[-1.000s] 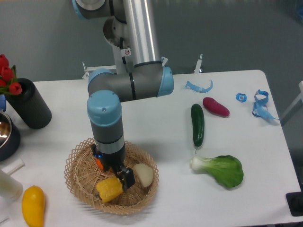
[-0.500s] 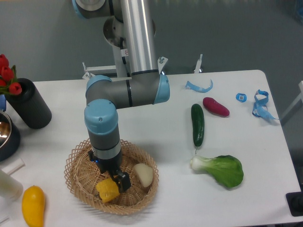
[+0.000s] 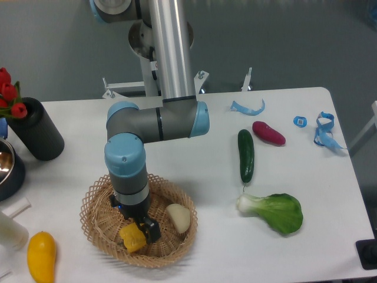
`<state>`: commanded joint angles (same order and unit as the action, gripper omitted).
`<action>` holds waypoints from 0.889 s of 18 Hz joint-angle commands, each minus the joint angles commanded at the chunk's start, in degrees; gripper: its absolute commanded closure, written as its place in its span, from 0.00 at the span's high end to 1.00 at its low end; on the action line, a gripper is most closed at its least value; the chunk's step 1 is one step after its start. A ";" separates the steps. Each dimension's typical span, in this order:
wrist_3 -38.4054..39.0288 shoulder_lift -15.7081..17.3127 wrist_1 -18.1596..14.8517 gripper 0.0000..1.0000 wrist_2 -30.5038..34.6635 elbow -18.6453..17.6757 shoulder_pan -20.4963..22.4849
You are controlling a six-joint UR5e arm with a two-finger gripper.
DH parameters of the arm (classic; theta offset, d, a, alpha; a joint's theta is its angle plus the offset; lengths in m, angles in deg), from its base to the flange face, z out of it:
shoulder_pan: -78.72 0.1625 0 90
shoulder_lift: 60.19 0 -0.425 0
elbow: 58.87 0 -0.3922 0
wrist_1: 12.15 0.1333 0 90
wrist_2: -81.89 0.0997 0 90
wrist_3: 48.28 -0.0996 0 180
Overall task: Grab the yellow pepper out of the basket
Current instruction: 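Lower the gripper onto the yellow pepper and close the fingers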
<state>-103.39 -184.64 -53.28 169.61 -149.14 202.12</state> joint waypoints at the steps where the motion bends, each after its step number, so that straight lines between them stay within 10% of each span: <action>1: 0.00 -0.27 0.00 1.00 0.09 0.18 0.00; 6: -0.17 -0.53 -0.09 1.00 0.26 0.00 -0.09; 16: 0.09 1.05 -0.26 0.22 0.09 -0.61 -0.09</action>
<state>-103.30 -183.59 -53.55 169.70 -149.75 202.03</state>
